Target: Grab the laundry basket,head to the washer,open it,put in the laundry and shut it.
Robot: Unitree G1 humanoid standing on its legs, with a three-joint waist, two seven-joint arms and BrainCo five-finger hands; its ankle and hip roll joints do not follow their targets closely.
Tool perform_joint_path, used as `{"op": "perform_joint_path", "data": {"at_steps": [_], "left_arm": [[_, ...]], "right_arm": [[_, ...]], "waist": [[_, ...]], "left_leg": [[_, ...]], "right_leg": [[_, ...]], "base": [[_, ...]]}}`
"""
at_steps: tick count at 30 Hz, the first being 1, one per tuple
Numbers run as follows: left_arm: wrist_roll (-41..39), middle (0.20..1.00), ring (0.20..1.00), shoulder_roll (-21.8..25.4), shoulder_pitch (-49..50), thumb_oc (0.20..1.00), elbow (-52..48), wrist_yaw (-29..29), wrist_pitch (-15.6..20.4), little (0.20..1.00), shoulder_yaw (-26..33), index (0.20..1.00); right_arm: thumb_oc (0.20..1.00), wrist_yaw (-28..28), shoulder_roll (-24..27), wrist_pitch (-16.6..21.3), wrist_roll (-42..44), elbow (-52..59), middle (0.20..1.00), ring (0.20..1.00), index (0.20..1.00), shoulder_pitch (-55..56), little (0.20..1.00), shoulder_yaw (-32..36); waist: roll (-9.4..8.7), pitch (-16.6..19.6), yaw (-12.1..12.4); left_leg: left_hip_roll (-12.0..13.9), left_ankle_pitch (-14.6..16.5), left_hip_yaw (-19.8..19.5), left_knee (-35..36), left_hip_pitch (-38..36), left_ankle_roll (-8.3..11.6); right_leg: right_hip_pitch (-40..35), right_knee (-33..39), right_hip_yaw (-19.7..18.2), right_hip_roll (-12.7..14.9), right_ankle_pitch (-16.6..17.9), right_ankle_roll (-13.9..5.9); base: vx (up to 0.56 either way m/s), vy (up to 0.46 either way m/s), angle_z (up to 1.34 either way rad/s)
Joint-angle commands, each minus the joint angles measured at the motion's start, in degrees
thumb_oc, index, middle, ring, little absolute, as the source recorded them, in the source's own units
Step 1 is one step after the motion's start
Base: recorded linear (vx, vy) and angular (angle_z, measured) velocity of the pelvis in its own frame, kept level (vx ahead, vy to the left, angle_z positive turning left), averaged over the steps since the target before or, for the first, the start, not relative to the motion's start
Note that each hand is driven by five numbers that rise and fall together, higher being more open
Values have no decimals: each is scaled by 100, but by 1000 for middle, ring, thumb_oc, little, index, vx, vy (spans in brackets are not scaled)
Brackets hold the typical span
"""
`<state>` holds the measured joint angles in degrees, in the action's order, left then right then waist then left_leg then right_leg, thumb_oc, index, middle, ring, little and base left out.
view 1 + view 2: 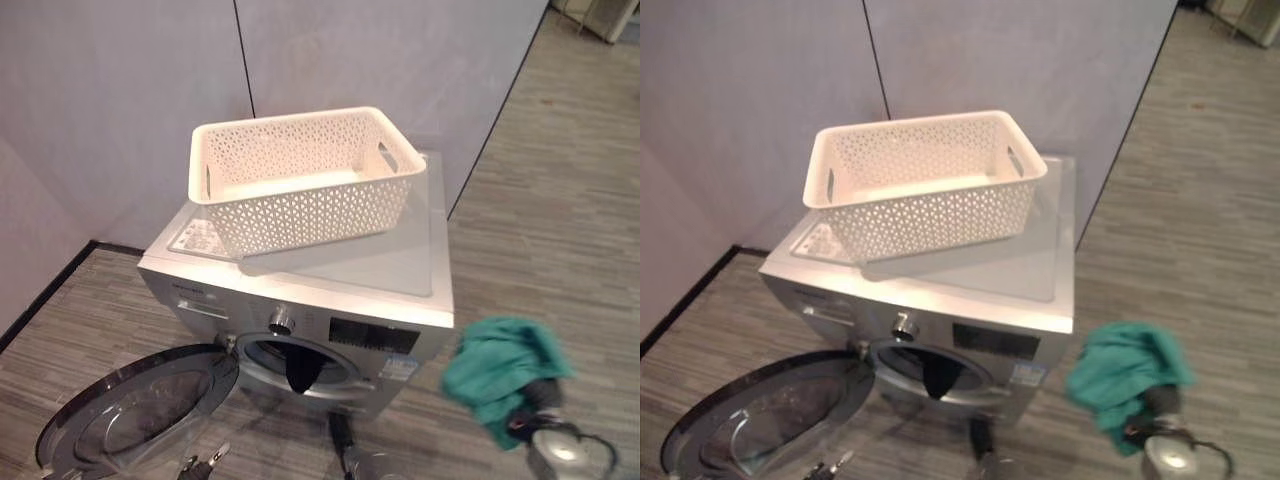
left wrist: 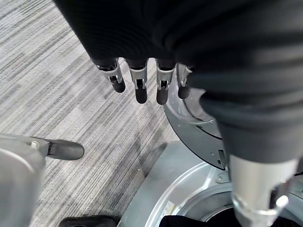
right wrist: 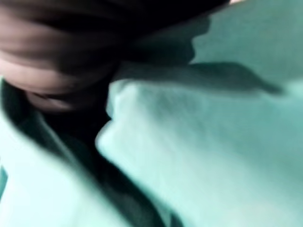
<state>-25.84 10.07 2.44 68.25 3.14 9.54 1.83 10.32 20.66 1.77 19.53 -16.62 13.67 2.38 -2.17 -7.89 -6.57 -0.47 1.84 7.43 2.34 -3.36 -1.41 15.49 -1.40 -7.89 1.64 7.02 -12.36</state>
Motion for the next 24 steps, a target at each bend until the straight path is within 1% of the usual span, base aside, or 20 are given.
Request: {"op": "perform_joint_path", "data": {"at_steps": [1,3,4,5,6,7,10,11,12,13,14,15,17,19,20,21,22,24], "left_arm": [[209,1000,1000,537,-85,1000,5,38,81,1000,-18,1000],[200,1000,1000,615,-71,1000,-29,33,82,1000,-16,1000],[175,1000,1000,641,-67,1000,-35,39,78,1000,-18,1000],[160,1000,1000,671,-48,1000,-60,39,80,1000,-1,1000],[160,1000,1000,687,-13,1000,-78,19,70,1000,3,1000],[162,1000,1000,706,5,1000,-76,25,69,1000,3,1000],[192,1000,1000,708,6,1000,-46,43,97,1000,-25,1000],[197,1000,1000,675,-58,1000,-72,79,132,1000,-92,1000],[165,1000,1000,652,-109,1000,-99,104,154,1000,-136,1000],[121,1000,1000,591,-152,1000,-138,133,174,1000,-247,1000],[148,1000,1000,567,-190,1000,-139,150,184,1000,-333,1000],[163,1000,1000,521,-282,1000,-104,180,200,1000,-482,1000],[121,1000,1000,449,-376,1000,-74,229,211,1000,-666,1000],[79,1000,1000,428,-434,1000,-63,268,222,1000,-799,1000],[38,1000,1000,432,-509,1000,-66,313,238,1000,-907,1000],[-50,1000,1000,430,-605,1000,-80,391,289,1000,-1063,1000],[-201,1000,1000,416,-692,1000,-149,438,352,1000,-1218,1000],[-368,1000,1000,377,-730,1000,-300,473,406,1000,-1420,1000]], "right_arm": [[200,-330,236,412,347,210,200,200,200,-755,200,-58],[200,-464,138,362,339,125,200,200,200,-696,200,-297],[200,-503,57,375,411,-7,200,200,200,-725,200,-433],[200,-573,-31,354,477,-80,200,200,200,-742,200,-548],[200,-644,-86,319,428,-173,200,200,200,-760,200,-713],[200,-700,-176,300,436,-273,200,200,200,-817,200,-884],[200,-831,-353,223,375,-545,200,200,200,-988,200,-1398],[200,-893,-418,178,339,-752,200,200,200,-1077,200,-1711],[200,-892,-460,173,342,-966,200,200,200,-1165,200,-1843],[200,-858,-589,155,305,-1270,200,200,200,-1340,200,-2076],[200,-858,-640,162,258,-1352,200,200,200,-1428,200,-2202],[200,-841,-811,177,245,-1715,200,200,200,-1651,200,-2477],[200,-828,-1133,196,389,-2277,200,200,200,-2052,200,-2880],[200,-812,-1379,214,522,-2590,200,200,200,-2321,200,-3163],[200,-797,-1613,227,685,-2860,200,200,200,-2551,200,-3421],[200,-798,-1860,247,938,-3177,200,200,200,-2843,200,-3690],[200,-760,-2043,265,1166,-3526,200,200,200,-3132,200,-3792],[200,-689,-2189,300,1532,-3823,200,200,200,-3442,200,-3711]], "waist": [[-276,-224,251],[-194,-216,378],[-162,-166,461],[-149,-109,534],[-169,-42,620],[-232,17,747],[-445,144,1088],[-515,98,1218],[-517,57,1247],[-499,-19,1312],[-482,-72,1334],[-444,-205,1377],[-384,-333,1498],[-346,-433,1602],[-316,-572,1702],[-242,-713,1817],[-158,-848,1913],[-66,-956,1995]], "left_leg": [[9,468,-109,-270,89,-38],[97,369,-80,-294,206,-47],[143,264,-44,-295,333,-61],[172,225,-29,-279,395,-65],[168,192,-21,-275,449,-66],[150,160,1,-296,546,-55],[166,114,153,-357,784,3],[181,50,118,-433,964,58],[194,-2,62,-449,1071,102],[207,-115,-55,-433,1209,166],[200,-163,-126,-424,1272,195],[163,-234,-307,-429,1397,235],[116,-323,-488,-408,1576,273],[96,-385,-579,-420,1737,288],[69,-424,-664,-430,1848,294],[49,-463,-745,-452,1997,308],[31,-496,-815,-465,2125,328],[13,-526,-864,-463,2237,336]], "right_leg": [[-541,-478,471,591,-152,62],[-711,-913,882,627,-550,231],[-759,-1272,1048,625,-720,317],[-878,-1401,1144,608,-923,376],[-1067,-1412,1245,597,-1064,427],[-1333,-1246,1364,612,-1185,438],[-1706,-555,1586,739,-1187,446],[-1763,-273,1624,690,-1232,474],[-1757,-180,1663,640,-1240,500],[-1762,-76,1774,565,-1278,559],[-1772,-38,1862,530,-1297,583],[-1786,13,2035,490,-1336,623],[-1734,59,2229,450,-1352,651],[-1653,54,2304,422,-1373,673],[-1540,-37,2322,407,-1418,711],[-1379,-114,2359,405,-1425,731],[-1220,-195,2403,413,-1436,755],[-1082,-244,2426,409,-1435,765]], "base": [[-231,2,-50],[-189,1,-2],[-157,-14,12],[-137,-30,14],[-108,-59,4],[-139,-94,-14],[-117,-144,-40],[-135,-167,-12],[-186,-164,8],[-142,-107,23],[-147,-113,65],[-114,-79,86],[-99,-52,115],[-71,-21,65],[-81,-1,27],[-85,18,29],[-63,33,34],[-21,34,21]]}}
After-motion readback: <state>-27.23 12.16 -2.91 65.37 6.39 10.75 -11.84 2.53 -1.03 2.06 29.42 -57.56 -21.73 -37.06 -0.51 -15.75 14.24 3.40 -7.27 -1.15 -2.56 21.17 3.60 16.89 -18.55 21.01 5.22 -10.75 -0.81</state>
